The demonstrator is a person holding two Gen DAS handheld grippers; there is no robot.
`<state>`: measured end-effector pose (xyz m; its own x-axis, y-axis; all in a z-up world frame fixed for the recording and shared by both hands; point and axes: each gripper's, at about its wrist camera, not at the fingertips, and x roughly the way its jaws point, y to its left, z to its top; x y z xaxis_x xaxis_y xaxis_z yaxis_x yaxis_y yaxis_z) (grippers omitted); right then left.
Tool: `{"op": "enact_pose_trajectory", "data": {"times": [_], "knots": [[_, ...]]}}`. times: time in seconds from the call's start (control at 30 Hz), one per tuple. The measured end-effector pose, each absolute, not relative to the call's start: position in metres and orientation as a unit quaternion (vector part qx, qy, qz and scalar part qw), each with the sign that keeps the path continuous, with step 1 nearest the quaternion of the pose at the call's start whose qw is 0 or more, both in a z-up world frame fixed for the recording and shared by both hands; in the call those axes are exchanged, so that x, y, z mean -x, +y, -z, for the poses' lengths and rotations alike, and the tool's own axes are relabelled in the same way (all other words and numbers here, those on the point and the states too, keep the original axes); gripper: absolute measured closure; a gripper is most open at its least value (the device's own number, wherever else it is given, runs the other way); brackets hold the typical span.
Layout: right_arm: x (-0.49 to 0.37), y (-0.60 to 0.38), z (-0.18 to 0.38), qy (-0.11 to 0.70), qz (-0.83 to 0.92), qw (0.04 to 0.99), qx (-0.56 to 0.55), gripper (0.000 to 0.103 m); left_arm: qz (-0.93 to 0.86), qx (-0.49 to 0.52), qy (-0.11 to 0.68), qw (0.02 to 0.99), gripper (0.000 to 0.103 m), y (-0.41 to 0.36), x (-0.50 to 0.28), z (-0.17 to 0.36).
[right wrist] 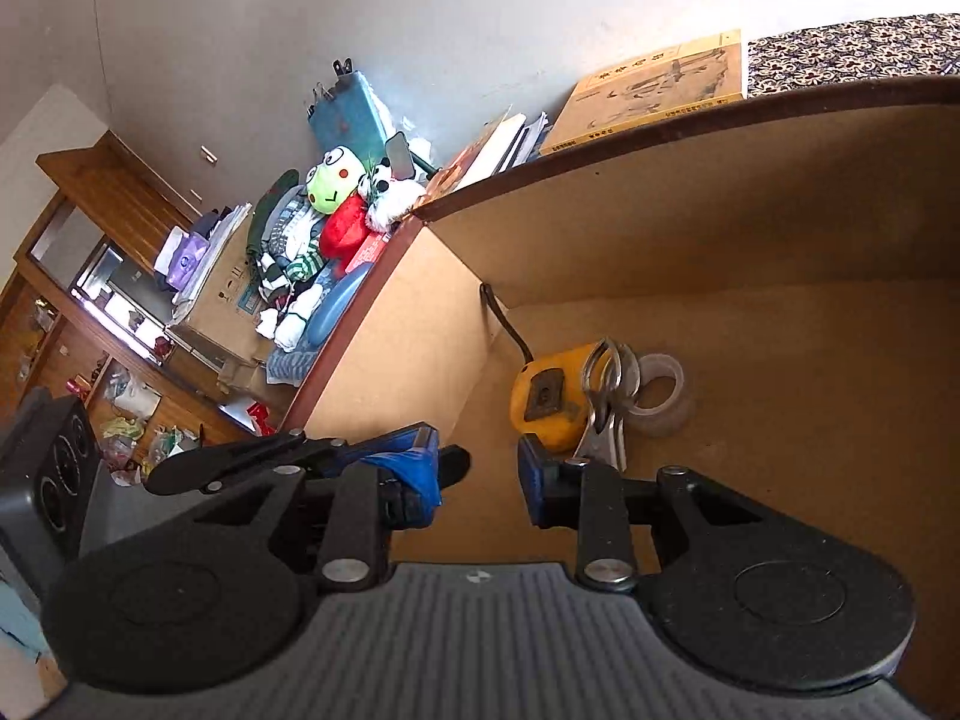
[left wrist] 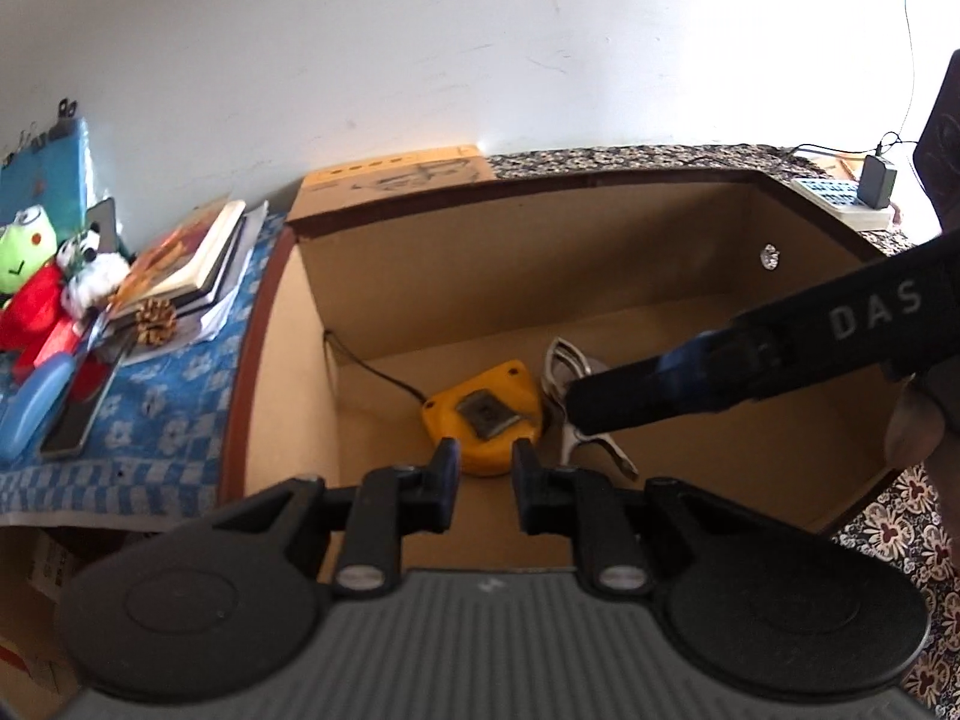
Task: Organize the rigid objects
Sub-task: 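Open the right gripper to drop the scissors beside the tape measure, then withdraw the right gripper from the box back over the table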
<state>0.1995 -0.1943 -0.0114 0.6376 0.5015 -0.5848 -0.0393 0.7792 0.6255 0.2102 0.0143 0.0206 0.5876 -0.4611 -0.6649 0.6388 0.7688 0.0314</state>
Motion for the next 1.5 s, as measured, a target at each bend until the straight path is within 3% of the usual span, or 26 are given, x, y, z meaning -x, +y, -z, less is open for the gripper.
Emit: {"op": "enact_pose_trajectory", "data": {"times": [0.23,0.4,1.5], "knots": [[-0.195,-0.200,0.008,0.382,-0.138,0.865,-0.296,0.089,0.294,-0.128,0.332,0.887,0.072,0.012,-0.203,-0.022],[-0.190,-0.204,0.005,0.368,-0.116,0.879,-0.279,0.089,0.279,-0.133,0.323,0.895,0.050,0.006,-0.196,-0.024],[-0.085,-0.210,-0.013,0.228,-0.135,0.920,-0.289,0.089,0.132,-0.133,0.267,0.945,0.040,-0.012,-0.118,-0.064]]}}
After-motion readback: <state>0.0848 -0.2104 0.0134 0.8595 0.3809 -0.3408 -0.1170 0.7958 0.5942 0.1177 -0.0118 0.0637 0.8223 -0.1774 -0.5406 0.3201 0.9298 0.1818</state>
